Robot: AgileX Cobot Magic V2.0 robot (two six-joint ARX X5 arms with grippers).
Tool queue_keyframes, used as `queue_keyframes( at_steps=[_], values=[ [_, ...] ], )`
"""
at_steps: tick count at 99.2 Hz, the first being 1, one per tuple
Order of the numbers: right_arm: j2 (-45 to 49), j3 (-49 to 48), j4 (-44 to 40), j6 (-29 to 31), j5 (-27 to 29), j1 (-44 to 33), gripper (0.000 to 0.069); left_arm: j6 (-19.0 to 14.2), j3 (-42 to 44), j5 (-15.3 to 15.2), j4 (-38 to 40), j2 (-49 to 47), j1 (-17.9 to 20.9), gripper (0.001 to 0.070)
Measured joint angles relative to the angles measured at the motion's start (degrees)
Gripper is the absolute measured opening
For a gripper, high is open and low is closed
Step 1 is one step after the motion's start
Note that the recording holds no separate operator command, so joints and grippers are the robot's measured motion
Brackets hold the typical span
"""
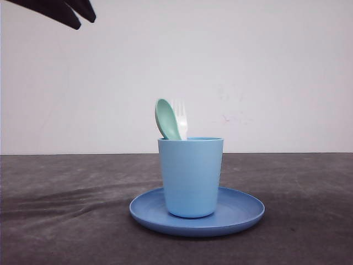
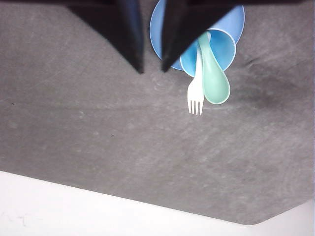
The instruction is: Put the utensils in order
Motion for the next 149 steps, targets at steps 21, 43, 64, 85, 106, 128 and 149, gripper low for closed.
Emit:
queue_keyframes(
  at_steps=[21,43,64,85,106,128,149],
  values=[
    [0.07,0.00,0.04,0.07,-0.04,0.00,0.0006,0.00,0.00,0.00,-0.02,0.00,0.00,0.0024],
    [0.07,0.00,0.76,0.04,-0.04,0.00,0.0005,0.00,0.00,0.00,-0.04,0.00,0.00,0.0024],
    [0.07,0.00,0.76,0.07,-0.04,0.00,0.0005,0.00,0.00,0.00,-0.04,0.00,0.00,0.0024],
    [0.07,0.00,0.76,0.04,-0.04,0.00,0.0005,0.04,0.00,0.00,-0.07,0.00,0.00,0.0024],
    [0.07,0.00,0.76,0.07,-0.04,0.00,0.0005,6.40,0.00,-2.62,-0.74,-3.56,3.23,0.0024],
    [0.07,0.00,0.76,0.04,-0.04,0.00,0.0005,14.12,-0.59,-1.84,-0.39,-9.09,14.60,0.0024],
    [0.07,0.00,0.76,0.04,-0.04,0.00,0.0005,16.94,-7.61,3.26,-0.02,-16.57,29.40,0.0024]
  ],
)
